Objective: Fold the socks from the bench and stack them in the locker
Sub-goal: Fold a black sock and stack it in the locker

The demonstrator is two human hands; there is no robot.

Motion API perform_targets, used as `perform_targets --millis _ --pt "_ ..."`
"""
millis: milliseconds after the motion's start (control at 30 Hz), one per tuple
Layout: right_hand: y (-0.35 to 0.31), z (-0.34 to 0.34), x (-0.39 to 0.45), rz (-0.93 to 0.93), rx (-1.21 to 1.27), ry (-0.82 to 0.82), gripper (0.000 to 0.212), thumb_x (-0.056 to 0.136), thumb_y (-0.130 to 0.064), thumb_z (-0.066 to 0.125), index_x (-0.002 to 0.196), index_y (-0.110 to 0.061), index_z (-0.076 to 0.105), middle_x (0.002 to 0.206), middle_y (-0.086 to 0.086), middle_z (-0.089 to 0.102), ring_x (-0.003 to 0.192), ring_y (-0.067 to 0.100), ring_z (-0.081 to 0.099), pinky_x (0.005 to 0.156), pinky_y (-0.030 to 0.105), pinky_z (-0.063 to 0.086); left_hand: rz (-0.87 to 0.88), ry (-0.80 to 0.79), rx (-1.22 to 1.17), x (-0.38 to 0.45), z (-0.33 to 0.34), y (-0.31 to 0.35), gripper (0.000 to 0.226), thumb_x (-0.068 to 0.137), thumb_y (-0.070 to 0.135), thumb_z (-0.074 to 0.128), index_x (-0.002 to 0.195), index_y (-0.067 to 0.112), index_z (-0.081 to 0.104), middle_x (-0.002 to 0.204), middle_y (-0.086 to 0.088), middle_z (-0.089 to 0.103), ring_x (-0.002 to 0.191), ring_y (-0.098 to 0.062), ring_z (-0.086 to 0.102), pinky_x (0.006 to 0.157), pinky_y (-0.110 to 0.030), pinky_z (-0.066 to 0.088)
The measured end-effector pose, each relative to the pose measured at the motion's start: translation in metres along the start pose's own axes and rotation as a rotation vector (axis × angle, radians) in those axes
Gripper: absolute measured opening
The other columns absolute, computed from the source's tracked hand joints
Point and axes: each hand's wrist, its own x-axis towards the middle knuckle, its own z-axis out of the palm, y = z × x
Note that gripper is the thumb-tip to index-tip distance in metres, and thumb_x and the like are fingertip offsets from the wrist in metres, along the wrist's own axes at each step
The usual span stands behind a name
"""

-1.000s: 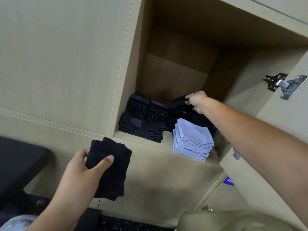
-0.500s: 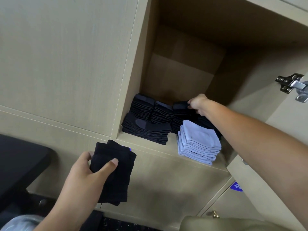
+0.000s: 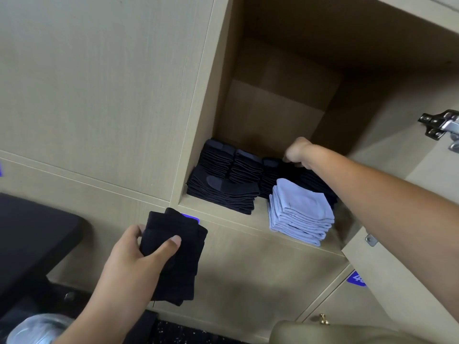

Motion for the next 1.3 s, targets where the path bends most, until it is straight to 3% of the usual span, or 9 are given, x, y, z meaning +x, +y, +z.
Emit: perform_targets --millis 167,300,567,633,800,867,1000,1200,1300 --pt "-0.01 -0.008 -0.018 -0.095 0.113 0.041 0.024 0.093 -0.004 0.065 0.116 0.003 0.067 0.122 0.016 0.067 0.114 0.031 0.063 0.098 0.036 0.053 0.007 0.018 0.003 0.002 0.001 0.001 0.018 0.09 0.017 0.075 0.099 0.007 0.063 0.089 -0.018 0.072 0.071 -0.033 0.073 0.041 -0.031 0.055" --pt "-0.02 0.012 -0.078 -0.24 0.334 0.041 0.017 0.09 -0.009 0.068 0.085 -0.024 0.071 0.101 0.007 0.073 0.105 0.028 0.068 0.098 0.04 0.055 -0.011 0.022 -0.023 0.002 -0.001 0.001 0.019 0.091 0.018 0.075 0.101 0.007 0.063 0.092 -0.017 0.073 0.07 -0.032 0.074 0.046 -0.041 0.06" --pt "-0.023 0.063 -0.236 -0.472 0.356 -0.372 0.008 0.092 -0.03 0.071 0.096 -0.029 0.077 0.096 -0.009 0.075 0.092 0.009 0.068 0.091 0.037 0.056 -0.123 -0.054 -0.232 0.008 -0.004 -0.004 0.023 0.095 0.026 0.07 0.114 0.012 0.068 0.101 -0.01 0.079 0.088 -0.029 0.078 0.068 -0.039 0.062" --pt "-0.025 0.067 -0.249 -0.471 0.326 -0.446 0.011 0.09 -0.04 0.071 0.096 -0.033 0.076 0.099 -0.016 0.074 0.094 0.001 0.067 0.093 0.034 0.055 -0.127 -0.083 -0.266 0.008 -0.003 -0.001 0.023 0.099 0.027 0.064 0.118 0.013 0.067 0.103 -0.008 0.079 0.091 -0.027 0.078 0.072 -0.039 0.061" --pt "-0.029 0.076 -0.257 -0.364 0.377 -0.45 0.025 0.084 -0.052 0.075 0.098 -0.031 0.074 0.104 -0.004 0.076 0.097 0.013 0.07 0.096 0.042 0.057 -0.12 -0.084 -0.301 0.009 0.001 0.006 0.027 0.102 0.03 0.059 0.123 0.014 0.065 0.107 -0.011 0.078 0.098 -0.036 0.075 0.104 -0.069 0.046" --pt "-0.031 0.076 -0.262 -0.321 0.4 -0.457 0.029 0.084 -0.052 0.075 0.101 -0.028 0.073 0.109 -0.01 0.073 0.098 0.009 0.07 0.094 0.037 0.057 -0.121 -0.094 -0.316 0.006 0.003 0.01 0.028 0.102 0.032 0.06 0.124 0.016 0.064 0.107 -0.009 0.078 0.099 -0.033 0.076 0.106 -0.067 0.045" --pt "-0.035 0.071 -0.27 -0.303 0.491 -0.446 0.017 0.089 -0.037 0.076 0.086 -0.02 0.074 0.084 -0.021 0.075 0.097 0.007 0.07 0.091 0.035 0.058 -0.14 -0.095 -0.349 0.001 0.007 0.019 0.037 0.101 0.039 0.06 0.127 0.012 0.062 0.109 -0.011 0.078 0.098 -0.033 0.076 0.099 -0.062 0.053" --pt "-0.029 0.061 -0.267 -0.234 0.578 -0.366 0.026 0.093 -0.034 0.071 0.106 -0.012 0.068 0.105 0.01 0.075 0.099 0.026 0.071 0.091 0.045 0.057 -0.101 -0.084 -0.385 -0.009 0.007 0.033 0.067 0.078 0.059 0.067 0.125 0.01 0.061 0.106 -0.006 0.079 0.105 -0.033 0.074 0.11 -0.064 0.042" --pt "-0.025 0.054 -0.261 -0.212 0.591 -0.355 0.03 0.088 -0.042 0.071 0.104 -0.016 0.069 0.109 0.012 0.074 0.105 0.033 0.07 0.097 0.052 0.055 -0.094 -0.057 -0.345 -0.009 0.003 0.032 0.045 0.091 0.045 0.07 0.118 0.011 0.062 0.106 -0.009 0.078 0.111 -0.04 0.07 0.107 -0.064 0.042"
